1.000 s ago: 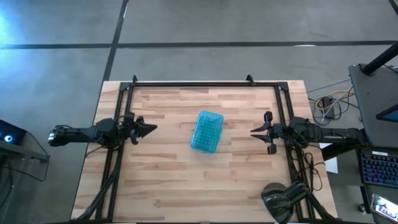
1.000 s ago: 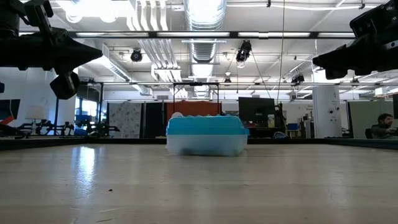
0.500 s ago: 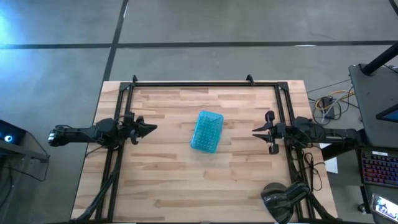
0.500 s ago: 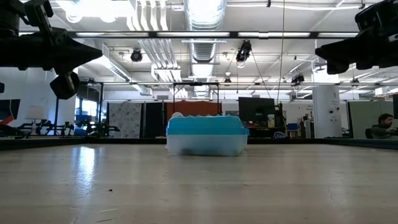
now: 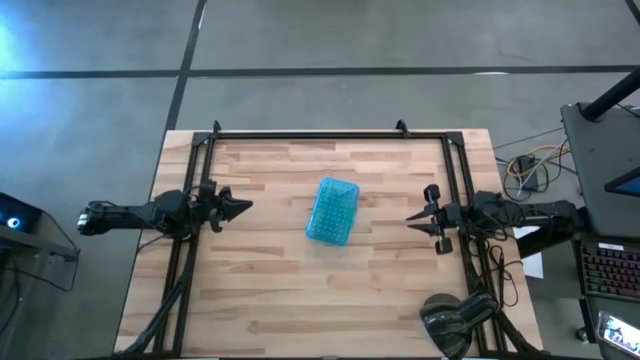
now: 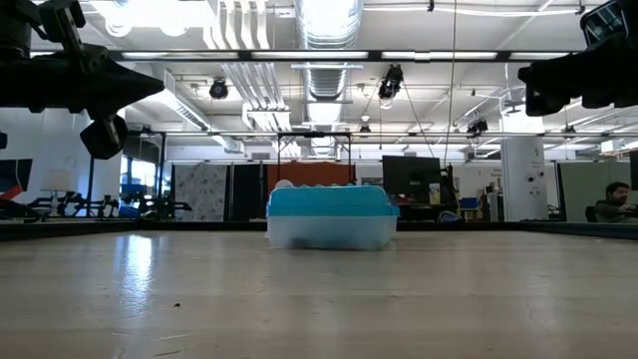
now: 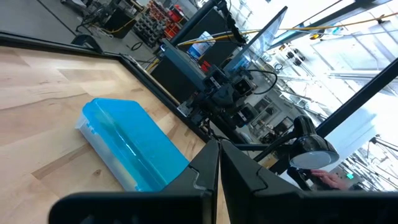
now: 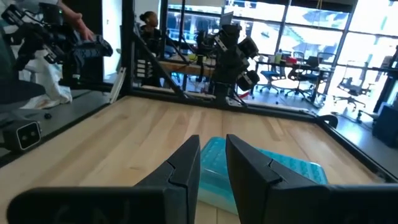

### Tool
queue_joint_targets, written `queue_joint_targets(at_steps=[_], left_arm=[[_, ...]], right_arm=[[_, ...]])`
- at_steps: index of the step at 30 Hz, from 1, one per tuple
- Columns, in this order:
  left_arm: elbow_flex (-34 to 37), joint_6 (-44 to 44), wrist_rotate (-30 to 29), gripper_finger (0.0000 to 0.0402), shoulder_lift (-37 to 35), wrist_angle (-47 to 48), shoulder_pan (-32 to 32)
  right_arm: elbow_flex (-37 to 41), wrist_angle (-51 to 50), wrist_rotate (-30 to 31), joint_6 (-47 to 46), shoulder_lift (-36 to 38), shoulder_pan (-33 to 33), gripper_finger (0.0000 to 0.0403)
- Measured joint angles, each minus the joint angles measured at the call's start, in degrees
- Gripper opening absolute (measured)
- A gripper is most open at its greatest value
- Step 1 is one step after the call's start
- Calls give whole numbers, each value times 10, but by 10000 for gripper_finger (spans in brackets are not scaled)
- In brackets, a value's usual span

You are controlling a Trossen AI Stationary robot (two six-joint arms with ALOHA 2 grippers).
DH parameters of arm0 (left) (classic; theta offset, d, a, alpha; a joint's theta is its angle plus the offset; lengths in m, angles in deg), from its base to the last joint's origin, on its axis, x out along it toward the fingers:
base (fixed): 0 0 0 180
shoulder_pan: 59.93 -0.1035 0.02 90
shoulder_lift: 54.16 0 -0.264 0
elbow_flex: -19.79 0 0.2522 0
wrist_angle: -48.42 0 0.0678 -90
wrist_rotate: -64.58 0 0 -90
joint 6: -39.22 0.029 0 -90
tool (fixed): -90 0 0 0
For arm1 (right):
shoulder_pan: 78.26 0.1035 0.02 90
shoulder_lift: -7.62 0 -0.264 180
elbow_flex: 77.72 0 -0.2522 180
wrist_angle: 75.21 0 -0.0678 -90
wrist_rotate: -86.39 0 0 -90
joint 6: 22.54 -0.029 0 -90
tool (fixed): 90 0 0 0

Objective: Pick & place school supplies into a supply box
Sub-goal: Return To Home Position

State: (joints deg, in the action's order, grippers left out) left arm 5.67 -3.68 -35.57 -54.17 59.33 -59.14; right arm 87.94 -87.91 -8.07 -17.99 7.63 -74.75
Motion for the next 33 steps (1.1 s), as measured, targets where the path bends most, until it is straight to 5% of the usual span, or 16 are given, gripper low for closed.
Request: queue_joint_targets(at_steps=[18,26,33], left_arm=[[0,0,0,0,0,0,0],[0,0,0,0,0,0,0],[0,0,0,0,1,0,0]], right_arm=[[0,0,2,1,-15,0,68],[0,11,150,36,-19,-1,68],[0,13,165,45,-20,-2,68]])
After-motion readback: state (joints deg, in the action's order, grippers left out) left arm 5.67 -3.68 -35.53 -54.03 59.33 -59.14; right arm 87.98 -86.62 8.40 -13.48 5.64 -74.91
